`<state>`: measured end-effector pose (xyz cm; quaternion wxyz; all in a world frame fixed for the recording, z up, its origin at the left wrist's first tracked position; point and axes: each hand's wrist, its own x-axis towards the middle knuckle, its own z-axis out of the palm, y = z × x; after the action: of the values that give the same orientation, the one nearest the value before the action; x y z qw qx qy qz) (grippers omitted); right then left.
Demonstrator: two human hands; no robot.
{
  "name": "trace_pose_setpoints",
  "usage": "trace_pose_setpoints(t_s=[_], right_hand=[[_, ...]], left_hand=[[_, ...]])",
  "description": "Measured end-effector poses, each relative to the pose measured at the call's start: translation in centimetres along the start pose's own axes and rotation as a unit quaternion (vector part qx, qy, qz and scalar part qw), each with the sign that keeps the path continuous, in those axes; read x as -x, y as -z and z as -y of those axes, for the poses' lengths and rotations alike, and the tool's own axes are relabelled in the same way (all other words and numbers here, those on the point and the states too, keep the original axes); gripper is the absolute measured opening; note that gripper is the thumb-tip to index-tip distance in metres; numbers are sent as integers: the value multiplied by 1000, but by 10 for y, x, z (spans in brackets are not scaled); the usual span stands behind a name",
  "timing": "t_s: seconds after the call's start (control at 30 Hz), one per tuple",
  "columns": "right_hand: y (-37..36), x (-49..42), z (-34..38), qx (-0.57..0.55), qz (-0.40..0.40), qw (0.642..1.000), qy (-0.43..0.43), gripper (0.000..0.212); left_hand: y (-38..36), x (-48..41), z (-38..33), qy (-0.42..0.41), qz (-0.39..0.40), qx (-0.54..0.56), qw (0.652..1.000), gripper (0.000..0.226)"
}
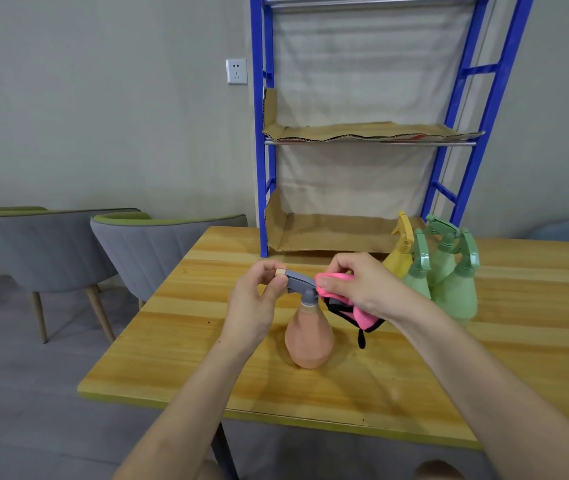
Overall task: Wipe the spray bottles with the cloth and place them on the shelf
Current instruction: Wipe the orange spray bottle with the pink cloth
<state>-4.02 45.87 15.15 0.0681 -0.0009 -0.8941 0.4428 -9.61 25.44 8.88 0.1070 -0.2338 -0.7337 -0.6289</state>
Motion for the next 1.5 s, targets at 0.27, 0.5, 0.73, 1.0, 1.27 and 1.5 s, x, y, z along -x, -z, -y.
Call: trace_pose_setpoints(t_s=[0.27,0.5,0.73,1.0,1.27,1.5], right_hand=[[14,16,-20,-3,-17,1000,19,13],[23,4,1,38,-141,985,89,15],[25,-10,10,146,-226,944,190,13],[4,-6,-3,-46,-73,987,132,14],[-3,3,-13,25,-8,986,166,17],[-18,-3,-15,105,-31,980,166,37]], left_hand=[[-2,2,-5,14,1,-3,1000,9],[-6,11,-12,19,-18,7,1000,7],[-7,13,-17,19,-26,-36,999,5],[-6,10,-20,22,-25,-50,998,7],[-5,8,-21,0,-18,-87,996,14],[-10,12,-23,11,-20,-35,999,14]])
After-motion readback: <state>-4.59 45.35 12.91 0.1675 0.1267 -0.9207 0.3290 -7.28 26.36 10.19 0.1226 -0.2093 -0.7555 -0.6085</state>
